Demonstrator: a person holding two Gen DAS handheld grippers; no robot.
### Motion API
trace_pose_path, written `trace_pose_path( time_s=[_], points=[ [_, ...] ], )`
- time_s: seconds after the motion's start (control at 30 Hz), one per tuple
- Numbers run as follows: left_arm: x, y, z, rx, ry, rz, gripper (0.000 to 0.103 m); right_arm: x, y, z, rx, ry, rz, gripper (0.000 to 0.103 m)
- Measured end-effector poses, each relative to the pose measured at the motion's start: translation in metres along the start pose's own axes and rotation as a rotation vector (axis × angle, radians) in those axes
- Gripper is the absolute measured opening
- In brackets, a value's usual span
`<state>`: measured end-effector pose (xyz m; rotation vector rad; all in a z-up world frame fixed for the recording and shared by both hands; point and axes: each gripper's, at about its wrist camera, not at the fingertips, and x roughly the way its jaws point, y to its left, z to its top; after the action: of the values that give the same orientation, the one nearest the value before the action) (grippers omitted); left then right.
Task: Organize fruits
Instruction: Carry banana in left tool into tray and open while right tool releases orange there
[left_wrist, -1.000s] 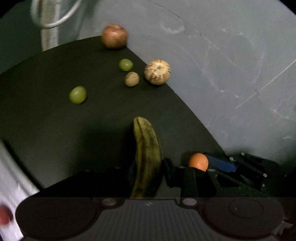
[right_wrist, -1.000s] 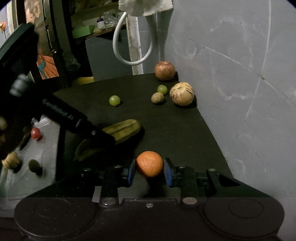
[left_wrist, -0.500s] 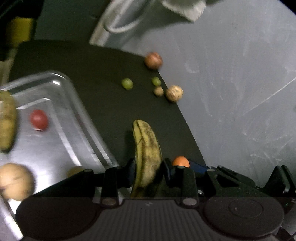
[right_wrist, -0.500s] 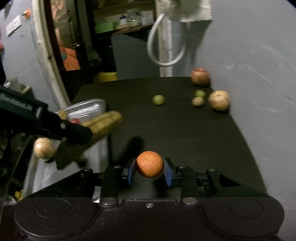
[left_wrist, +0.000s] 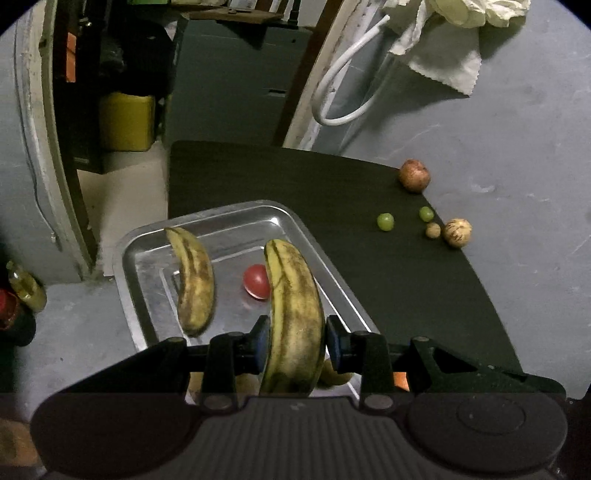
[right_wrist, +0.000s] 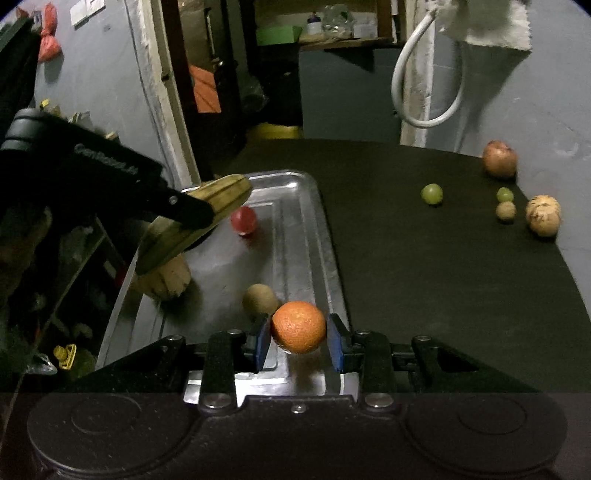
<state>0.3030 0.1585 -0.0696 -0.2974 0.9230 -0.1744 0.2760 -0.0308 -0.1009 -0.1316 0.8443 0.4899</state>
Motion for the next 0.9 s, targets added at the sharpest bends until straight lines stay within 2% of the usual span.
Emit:
trace_pose_path(
  time_s=[0.27,0.53,0.67,0.73,0.9],
  points=[
    [0.014,-0.017,-0.012,0.145,0.022,0.052,0.034,0.012,0.007,-0.007,-0.043,0.022,-0.012,0.035],
    [0.029,-0.021,-0.017,0.182,0.08,0.048,0.035,0.015,0.015,-0.012,-0.088,0.019,-0.033,0.036],
    [0.032,-0.021,-0.019,0.158,0.102,0.047,0.035,0.01,0.012,-0.014,-0.069,0.022,-0.032,0.05],
    [0.031,-0.018,-0.02,0.137,0.11,0.034,0.035,0.003,0.01,-0.014,-0.061,0.017,-0.032,0.054],
    [0.019,-0.015,-0.019,0.079,0.096,-0.009,0.038,-0.031,0.002,-0.018,-0.007,-0.022,-0.06,0.07]
  ],
)
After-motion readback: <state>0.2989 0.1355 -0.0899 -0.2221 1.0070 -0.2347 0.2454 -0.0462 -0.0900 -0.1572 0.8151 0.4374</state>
